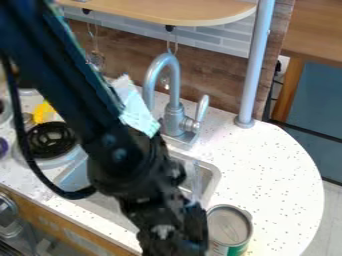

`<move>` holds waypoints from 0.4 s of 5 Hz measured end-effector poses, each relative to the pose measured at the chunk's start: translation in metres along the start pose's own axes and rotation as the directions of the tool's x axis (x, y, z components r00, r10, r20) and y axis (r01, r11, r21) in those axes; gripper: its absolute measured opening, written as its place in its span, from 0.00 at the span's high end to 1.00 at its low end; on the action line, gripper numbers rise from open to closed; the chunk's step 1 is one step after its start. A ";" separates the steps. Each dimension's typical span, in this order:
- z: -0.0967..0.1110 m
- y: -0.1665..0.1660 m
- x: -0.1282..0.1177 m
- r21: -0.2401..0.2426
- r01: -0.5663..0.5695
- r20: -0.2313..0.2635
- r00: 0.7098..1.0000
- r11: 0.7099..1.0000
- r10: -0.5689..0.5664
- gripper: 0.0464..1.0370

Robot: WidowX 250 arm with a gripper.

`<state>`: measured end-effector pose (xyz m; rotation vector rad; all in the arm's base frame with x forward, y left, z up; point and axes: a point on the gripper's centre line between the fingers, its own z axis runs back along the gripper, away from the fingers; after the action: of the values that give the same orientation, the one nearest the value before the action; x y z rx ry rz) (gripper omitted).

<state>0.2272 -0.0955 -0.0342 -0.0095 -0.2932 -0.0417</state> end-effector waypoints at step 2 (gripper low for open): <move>-0.013 -0.013 0.020 -0.024 -0.015 0.046 0.999 1.000 0.016 0.04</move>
<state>0.2497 -0.1091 -0.0409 -0.0362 -0.3390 -0.0296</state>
